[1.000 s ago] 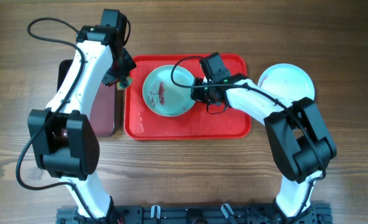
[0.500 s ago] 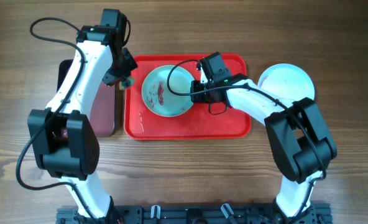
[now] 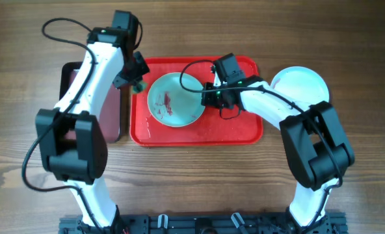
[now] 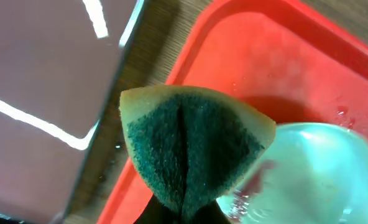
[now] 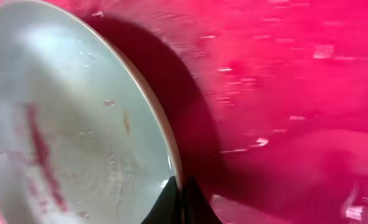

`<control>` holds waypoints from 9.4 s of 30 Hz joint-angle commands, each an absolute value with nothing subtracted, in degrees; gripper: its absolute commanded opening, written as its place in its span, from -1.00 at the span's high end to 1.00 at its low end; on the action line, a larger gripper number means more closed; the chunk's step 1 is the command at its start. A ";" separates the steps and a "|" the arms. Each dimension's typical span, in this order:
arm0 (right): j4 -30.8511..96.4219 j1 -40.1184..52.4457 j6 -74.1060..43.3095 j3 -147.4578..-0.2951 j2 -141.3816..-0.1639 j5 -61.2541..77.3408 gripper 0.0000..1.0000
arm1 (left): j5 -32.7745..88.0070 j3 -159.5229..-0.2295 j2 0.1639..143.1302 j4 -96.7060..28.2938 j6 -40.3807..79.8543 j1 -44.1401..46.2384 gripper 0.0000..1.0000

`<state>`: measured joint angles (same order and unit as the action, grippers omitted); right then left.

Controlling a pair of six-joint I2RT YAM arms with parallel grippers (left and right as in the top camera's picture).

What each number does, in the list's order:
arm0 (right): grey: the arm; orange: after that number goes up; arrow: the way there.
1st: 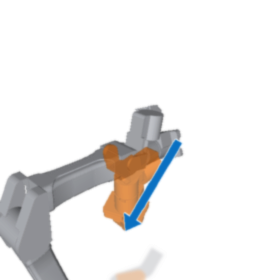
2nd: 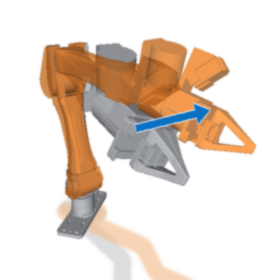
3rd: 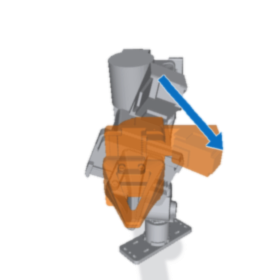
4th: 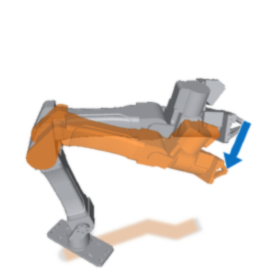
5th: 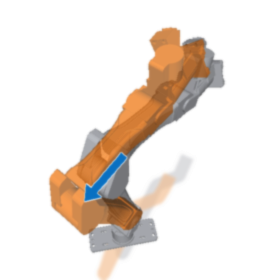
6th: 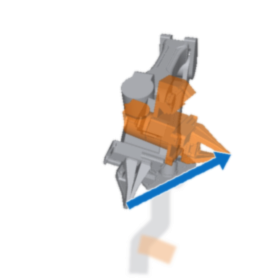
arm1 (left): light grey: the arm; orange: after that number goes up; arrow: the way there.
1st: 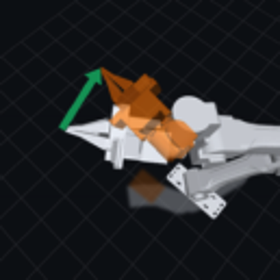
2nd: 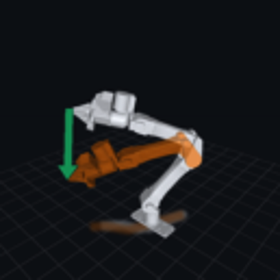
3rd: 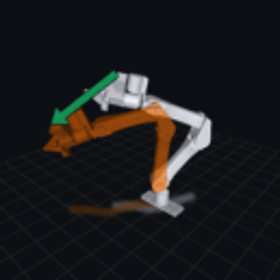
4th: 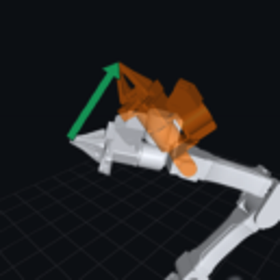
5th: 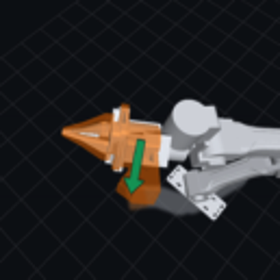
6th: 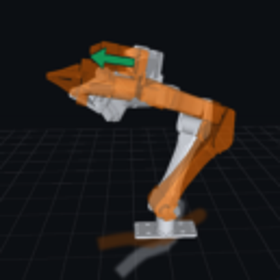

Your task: Clean dirty plates on tray and stack at the side

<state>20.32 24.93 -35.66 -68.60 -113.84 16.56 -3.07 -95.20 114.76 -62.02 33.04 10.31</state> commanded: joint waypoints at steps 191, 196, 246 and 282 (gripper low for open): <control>23.11 22.96 -27.09 -67.92 -120.03 41.82 0.91 | -3.22 -89.36 122.72 -63.77 20.78 17.45 0.92; 21.43 22.96 -28.32 -67.92 -120.03 40.27 0.91 | -11.14 -89.21 122.72 -68.51 27.75 13.78 0.92; 10.52 22.81 -31.44 -67.92 -120.03 35.97 0.86 | -19.79 -80.16 122.69 -49.17 37.23 23.38 0.92; 21.26 25.85 -40.49 -72.38 -120.01 15.16 0.91 | 4.49 -80.14 122.72 -48.16 21.23 17.85 0.92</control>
<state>19.29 29.34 -38.39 -73.23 -117.84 14.00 0.60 -82.35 118.91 -47.53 30.33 16.60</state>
